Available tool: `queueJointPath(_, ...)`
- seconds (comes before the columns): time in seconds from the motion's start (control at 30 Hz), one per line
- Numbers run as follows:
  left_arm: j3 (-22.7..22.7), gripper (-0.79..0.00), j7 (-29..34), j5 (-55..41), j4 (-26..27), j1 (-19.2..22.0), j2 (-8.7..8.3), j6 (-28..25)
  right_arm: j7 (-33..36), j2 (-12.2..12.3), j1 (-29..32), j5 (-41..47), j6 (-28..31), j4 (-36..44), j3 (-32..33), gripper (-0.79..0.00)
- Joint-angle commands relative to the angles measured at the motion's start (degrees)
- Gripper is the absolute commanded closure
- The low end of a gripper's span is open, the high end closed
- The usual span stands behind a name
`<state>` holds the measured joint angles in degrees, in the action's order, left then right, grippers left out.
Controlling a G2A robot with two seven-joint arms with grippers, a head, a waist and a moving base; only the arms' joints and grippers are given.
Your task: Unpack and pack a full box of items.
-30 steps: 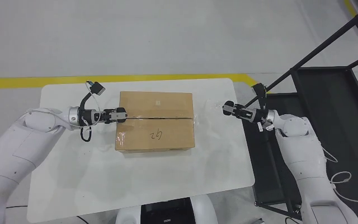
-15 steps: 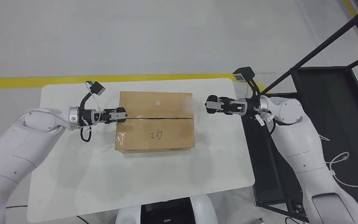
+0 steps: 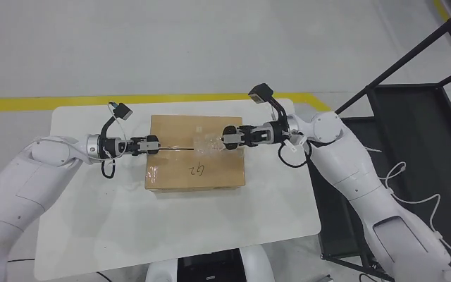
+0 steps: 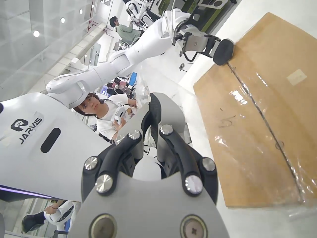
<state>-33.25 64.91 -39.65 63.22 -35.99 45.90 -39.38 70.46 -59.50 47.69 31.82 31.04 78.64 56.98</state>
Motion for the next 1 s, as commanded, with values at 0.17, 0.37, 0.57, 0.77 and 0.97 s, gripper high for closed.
queueJointPath(0.17, -1.25, -0.785, -2.92, 1.49, 0.52, -0.97, -0.21, 0.84, -4.18, -0.86, -2.74, -0.90, 0.33, -2.83, -0.26, 0.000)
queueJointPath(0.37, -3.37, -0.785, -3.62, 3.15, 1.51, -2.78, -0.61, 2.16, -4.80, -0.59, -1.96, 0.57, 1.83, -2.06, 2.27, 0.000)
queueJointPath(0.57, -4.28, -0.785, -3.48, 4.60, 2.34, -3.83, -0.27, 3.49, -4.63, 0.09, 0.72, 1.75, 3.32, 1.19, 5.53, 0.000)
queueJointPath(0.77, -5.25, -0.785, -2.88, 5.29, 2.20, -4.23, 0.23, 3.99, -5.76, 0.61, 2.90, 0.48, 3.63, 4.09, 8.09, 0.000)
queueJointPath(0.97, -6.38, -0.785, -2.37, 5.74, 2.07, -4.69, 0.63, 4.24, -9.97, -0.01, 2.30, -5.98, -0.49, 3.07, 5.41, 0.000)
